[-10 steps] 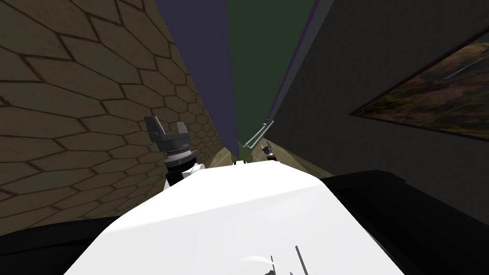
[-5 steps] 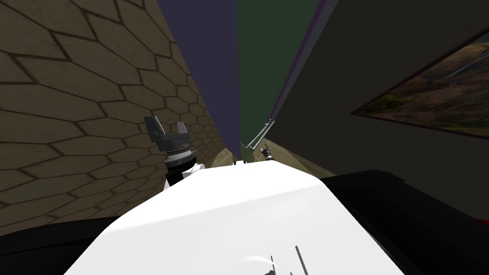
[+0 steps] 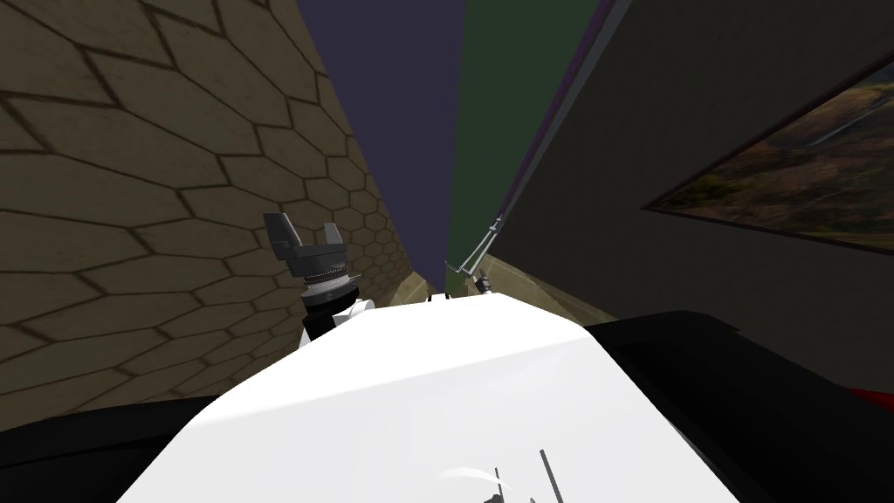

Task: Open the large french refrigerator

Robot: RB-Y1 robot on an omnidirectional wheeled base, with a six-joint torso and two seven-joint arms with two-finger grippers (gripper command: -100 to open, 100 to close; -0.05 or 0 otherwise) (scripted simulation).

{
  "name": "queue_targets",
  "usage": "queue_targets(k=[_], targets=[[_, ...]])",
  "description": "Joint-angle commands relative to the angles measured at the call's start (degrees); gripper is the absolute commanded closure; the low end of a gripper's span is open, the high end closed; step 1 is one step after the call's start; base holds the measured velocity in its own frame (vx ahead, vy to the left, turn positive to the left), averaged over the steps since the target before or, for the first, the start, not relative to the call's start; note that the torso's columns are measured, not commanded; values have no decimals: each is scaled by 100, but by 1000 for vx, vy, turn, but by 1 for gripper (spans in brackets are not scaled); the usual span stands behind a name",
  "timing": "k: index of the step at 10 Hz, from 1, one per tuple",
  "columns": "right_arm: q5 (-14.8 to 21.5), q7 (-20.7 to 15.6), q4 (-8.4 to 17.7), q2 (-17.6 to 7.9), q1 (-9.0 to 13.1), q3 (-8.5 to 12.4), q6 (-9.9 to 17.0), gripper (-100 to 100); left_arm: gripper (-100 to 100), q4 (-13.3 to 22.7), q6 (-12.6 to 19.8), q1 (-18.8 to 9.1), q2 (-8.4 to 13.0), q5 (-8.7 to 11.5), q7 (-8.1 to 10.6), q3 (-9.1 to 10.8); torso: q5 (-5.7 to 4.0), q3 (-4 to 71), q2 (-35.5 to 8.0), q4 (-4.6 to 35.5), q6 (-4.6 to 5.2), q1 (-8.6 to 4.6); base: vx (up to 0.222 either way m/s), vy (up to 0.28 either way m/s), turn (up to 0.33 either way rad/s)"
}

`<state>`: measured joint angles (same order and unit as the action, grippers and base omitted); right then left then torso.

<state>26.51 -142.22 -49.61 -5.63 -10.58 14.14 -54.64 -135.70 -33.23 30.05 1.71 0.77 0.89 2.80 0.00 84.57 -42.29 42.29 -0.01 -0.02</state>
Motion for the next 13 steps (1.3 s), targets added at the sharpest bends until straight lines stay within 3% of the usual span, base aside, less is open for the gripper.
queue_targets(k=[1,2,3,5,6,7,12,13], targets=[[79,-267,153,285,-69,26,-101,-100,0,0,0,0,0,0,0,0,0,-1,-1,0,1,-2,18,52,-71],[94,-315,183,384,-80,31,-120,-100,0,0,0,0,0,0,0,0,-3,-4,-5,2,0,-10,8,38,-47],[81,-276,173,314,-60,30,-116,-100,0,0,0,0,1,0,0,0,-3,-4,-7,2,1,-9,2,16,-13],[15,-187,264,174,188,141,56,-100,0,0,0,-1,1,0,0,0,-1,-3,-4,2,-2,-3,-12,26,62],[37,-231,212,230,114,108,7,-100,0,0,0,-1,1,0,0,0,2,-1,-1,1,1,5,-4,13,6],[85,-285,160,329,-68,26,-107,100,0,0,0,-1,1,0,0,0,0,1,2,-1,2,1,17,-25,-104],[81,65,55,3,18,45,53,100,0,1,1,-2,2,0,0,1,1,-9,-13,9,10,-35,-109,-84,-14],[98,25,-6,65,-45,18,60,100,0,1,1,-2,2,0,0,2,5,-2,-6,10,7,-18,-76,-66,-21]])
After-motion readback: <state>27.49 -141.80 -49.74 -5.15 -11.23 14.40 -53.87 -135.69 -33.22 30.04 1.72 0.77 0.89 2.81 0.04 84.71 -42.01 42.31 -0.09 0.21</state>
